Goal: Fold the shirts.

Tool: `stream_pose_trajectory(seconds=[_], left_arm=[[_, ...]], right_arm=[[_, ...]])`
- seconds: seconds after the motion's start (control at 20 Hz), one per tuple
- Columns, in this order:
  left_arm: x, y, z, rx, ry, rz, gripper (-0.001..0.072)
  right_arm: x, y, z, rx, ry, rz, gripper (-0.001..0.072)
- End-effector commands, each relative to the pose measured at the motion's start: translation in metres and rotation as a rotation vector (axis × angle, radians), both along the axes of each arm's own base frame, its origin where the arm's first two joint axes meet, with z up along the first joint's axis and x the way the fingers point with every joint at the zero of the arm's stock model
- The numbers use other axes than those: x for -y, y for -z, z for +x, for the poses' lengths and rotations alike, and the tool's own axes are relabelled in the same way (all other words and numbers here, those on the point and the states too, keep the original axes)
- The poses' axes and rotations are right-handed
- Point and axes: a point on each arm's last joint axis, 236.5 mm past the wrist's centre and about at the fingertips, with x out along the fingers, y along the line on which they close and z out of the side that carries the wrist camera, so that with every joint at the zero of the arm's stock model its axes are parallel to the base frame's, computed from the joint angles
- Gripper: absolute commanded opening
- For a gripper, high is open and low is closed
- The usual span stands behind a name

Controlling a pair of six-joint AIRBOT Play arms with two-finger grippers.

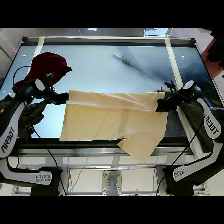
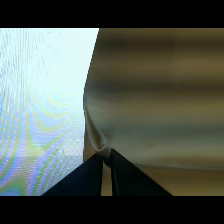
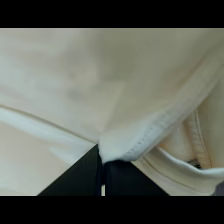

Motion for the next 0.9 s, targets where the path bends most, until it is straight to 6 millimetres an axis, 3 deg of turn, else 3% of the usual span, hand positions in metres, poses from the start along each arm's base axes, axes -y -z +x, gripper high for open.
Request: stream_pose_trajectory(seconds=[0.0, 0.05, 0.2, 0.35, 0.45, 0.55, 0.65, 0.75, 0.85], left_arm=[[0.005, -0.002, 0.003, 0.007, -0.019, -0.03, 0.0417], [0.01, -0.008, 0.008, 0.018, -0.025, -0.053, 0.0608], [0.014, -0.044, 0.022, 0.062, -0.009, -0.072, 0.0608], [0.016, -0.126, 0.028, 0.226, 0.027, -0.061, 0.0608], [0.013, -0.179, 0.014, 0.353, 0.072, -0.017, 0.0608], [0.005, -0.204, -0.021, 0.417, 0.076, 0.034, 0.0608], [0.005, -0.182, -0.064, 0.4, 0.03, 0.021, 0.0607], [0.01, -0.146, -0.099, 0.372, -0.038, -0.033, 0.0607], [0.016, -0.127, -0.117, 0.361, -0.075, -0.078, 0.0607]], right_arm=[[-0.004, -0.003, 0.006, 0.016, 0.024, 0.022, 0.016], [-0.012, -0.011, 0.009, 0.021, 0.032, 0.062, 0.0241], [-0.021, -0.062, 0.012, 0.058, -0.031, 0.111, 0.0253], [0.02, -0.135, 0.005, 0.179, -0.08, -0.068, 0.0252], [0.054, -0.192, -0.005, 0.328, -0.024, -0.196, 0.0252], [0.075, -0.233, -0.031, 0.449, 0.077, -0.251, 0.0253], [0.077, -0.226, -0.068, 0.465, 0.179, -0.219, 0.0254], [0.056, -0.183, -0.106, 0.395, 0.324, -0.096, 0.0263], [0.022, -0.13, -0.137, 0.272, 0.416, 0.054, 0.0422]])
